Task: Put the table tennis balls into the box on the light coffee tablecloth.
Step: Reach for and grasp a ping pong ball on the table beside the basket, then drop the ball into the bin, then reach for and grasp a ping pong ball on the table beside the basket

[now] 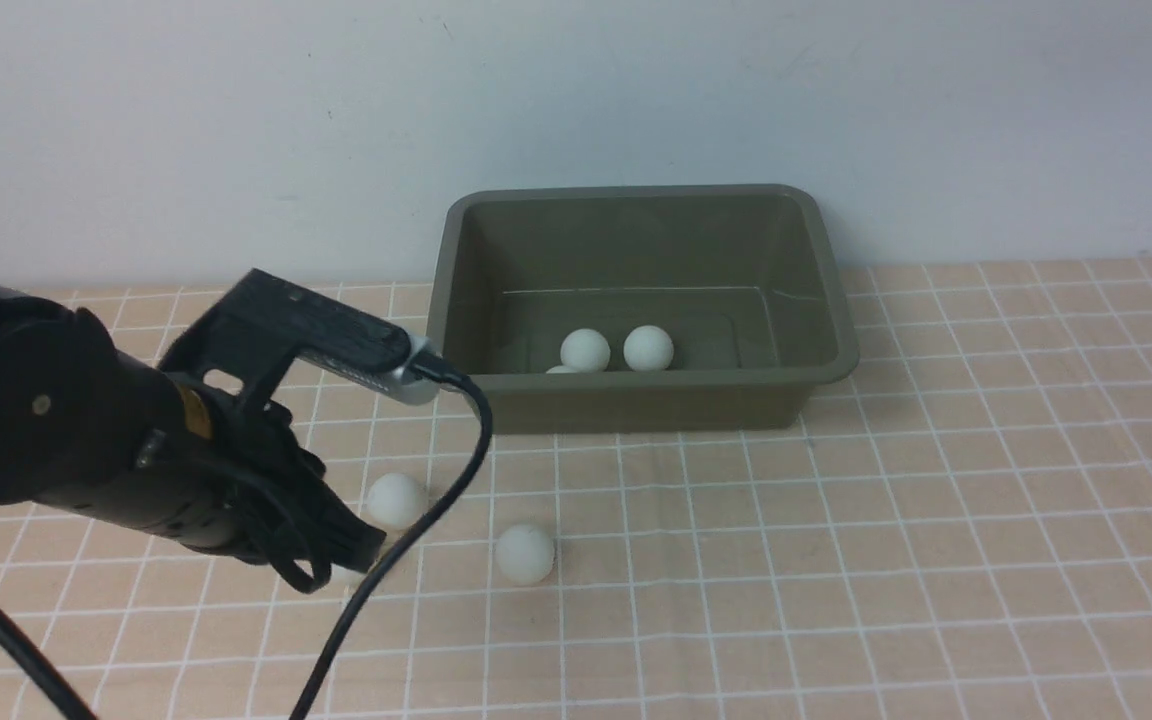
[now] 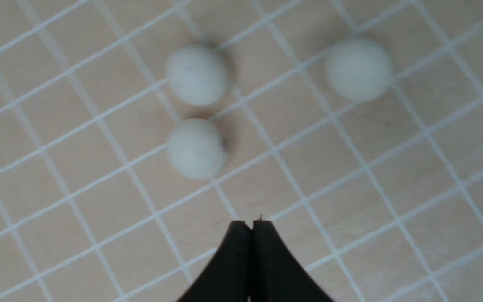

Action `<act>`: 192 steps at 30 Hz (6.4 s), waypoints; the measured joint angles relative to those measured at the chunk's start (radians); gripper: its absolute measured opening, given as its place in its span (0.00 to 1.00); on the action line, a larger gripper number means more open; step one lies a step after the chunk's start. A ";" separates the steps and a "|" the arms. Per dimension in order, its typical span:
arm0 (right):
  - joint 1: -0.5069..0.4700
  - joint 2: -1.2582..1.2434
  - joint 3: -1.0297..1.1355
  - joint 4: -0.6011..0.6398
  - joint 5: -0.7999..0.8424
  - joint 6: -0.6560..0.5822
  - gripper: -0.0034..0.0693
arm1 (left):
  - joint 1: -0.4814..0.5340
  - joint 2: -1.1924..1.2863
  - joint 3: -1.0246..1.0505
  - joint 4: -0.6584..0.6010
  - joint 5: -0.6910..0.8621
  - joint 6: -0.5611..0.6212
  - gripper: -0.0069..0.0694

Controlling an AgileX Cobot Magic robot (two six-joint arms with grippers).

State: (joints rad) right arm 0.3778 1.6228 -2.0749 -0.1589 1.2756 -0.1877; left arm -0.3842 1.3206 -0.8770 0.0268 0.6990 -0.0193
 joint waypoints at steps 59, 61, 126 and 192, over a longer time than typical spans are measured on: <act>0.000 -1.126 1.097 0.141 0.005 0.188 0.02 | 0.002 0.428 -0.002 0.301 -0.300 -0.244 0.66; 0.000 -1.126 1.097 0.143 0.005 0.188 0.02 | 0.002 0.434 -0.003 0.302 -0.302 -0.246 0.64; 0.000 -1.126 1.098 0.187 0.006 0.165 0.02 | -0.047 0.766 -0.869 -0.003 -0.107 0.127 0.56; 0.000 -1.126 1.098 0.218 0.006 0.113 0.02 | 0.031 0.616 -0.428 -0.009 0.055 0.130 0.60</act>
State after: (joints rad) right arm 0.3778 0.4967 -0.9764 0.0588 1.2811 -0.0742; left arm -0.3536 1.9370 -1.3049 0.0178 0.7543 0.1106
